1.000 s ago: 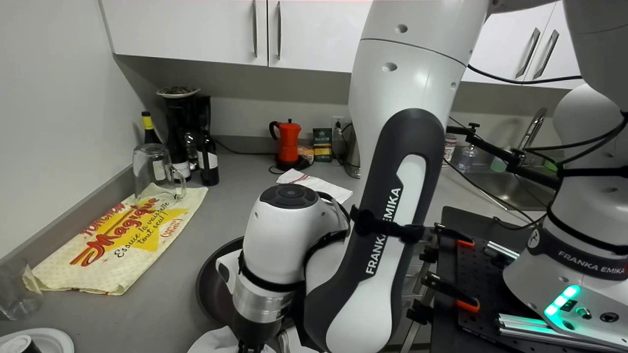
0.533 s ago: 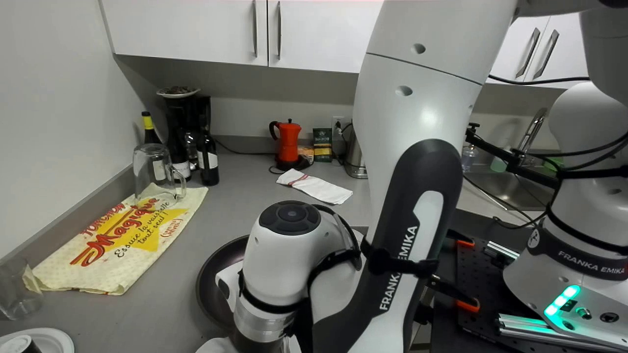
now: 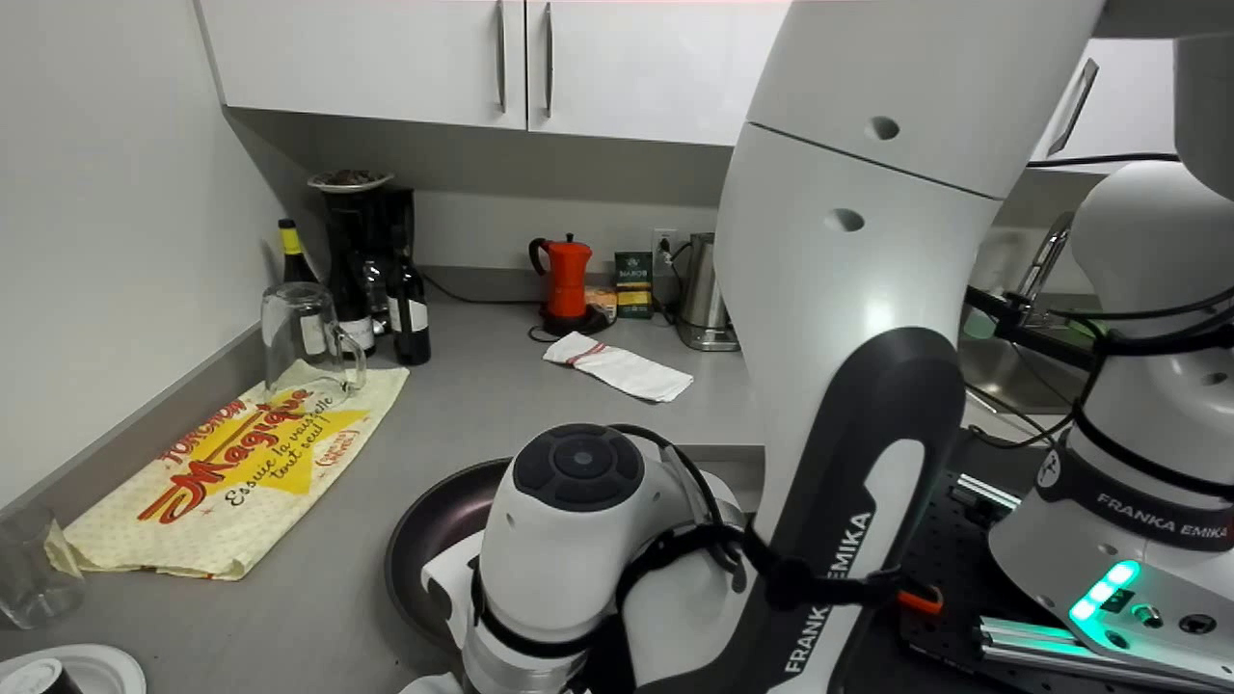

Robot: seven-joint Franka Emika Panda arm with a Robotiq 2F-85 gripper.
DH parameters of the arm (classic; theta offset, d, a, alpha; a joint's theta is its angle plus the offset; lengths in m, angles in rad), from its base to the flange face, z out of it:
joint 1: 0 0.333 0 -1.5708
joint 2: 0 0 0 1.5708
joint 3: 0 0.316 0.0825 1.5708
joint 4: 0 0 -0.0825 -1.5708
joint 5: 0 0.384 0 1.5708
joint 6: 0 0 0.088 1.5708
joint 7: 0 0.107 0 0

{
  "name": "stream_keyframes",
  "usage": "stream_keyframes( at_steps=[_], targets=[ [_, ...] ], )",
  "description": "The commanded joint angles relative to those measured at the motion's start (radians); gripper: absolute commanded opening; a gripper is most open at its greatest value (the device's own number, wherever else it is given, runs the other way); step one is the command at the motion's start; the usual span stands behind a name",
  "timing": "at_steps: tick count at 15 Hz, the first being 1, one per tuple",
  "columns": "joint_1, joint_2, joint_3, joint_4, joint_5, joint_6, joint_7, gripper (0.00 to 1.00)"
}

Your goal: Pick up the white towel with blue stripes, wipe inside the black pan and put the towel back on the table.

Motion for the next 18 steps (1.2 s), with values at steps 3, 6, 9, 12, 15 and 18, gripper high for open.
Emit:
stream_keyframes(
  at_steps=[3,6,9,12,15,18],
  targets=[
    [0.030,-0.010,-0.005,-0.007,-0.010,-0.001,0.034,0.60],
    [-0.018,-0.043,0.052,-0.024,-0.027,-0.026,0.004,0.81],
    [-0.081,-0.094,0.127,-0.051,-0.036,-0.043,-0.017,0.99],
    [-0.133,-0.163,0.180,-0.090,-0.055,-0.034,-0.040,1.00],
    [-0.164,-0.243,0.188,-0.134,-0.084,-0.040,-0.059,1.00],
    [-0.228,-0.334,0.208,-0.192,-0.106,-0.048,-0.082,1.00]
  ],
)
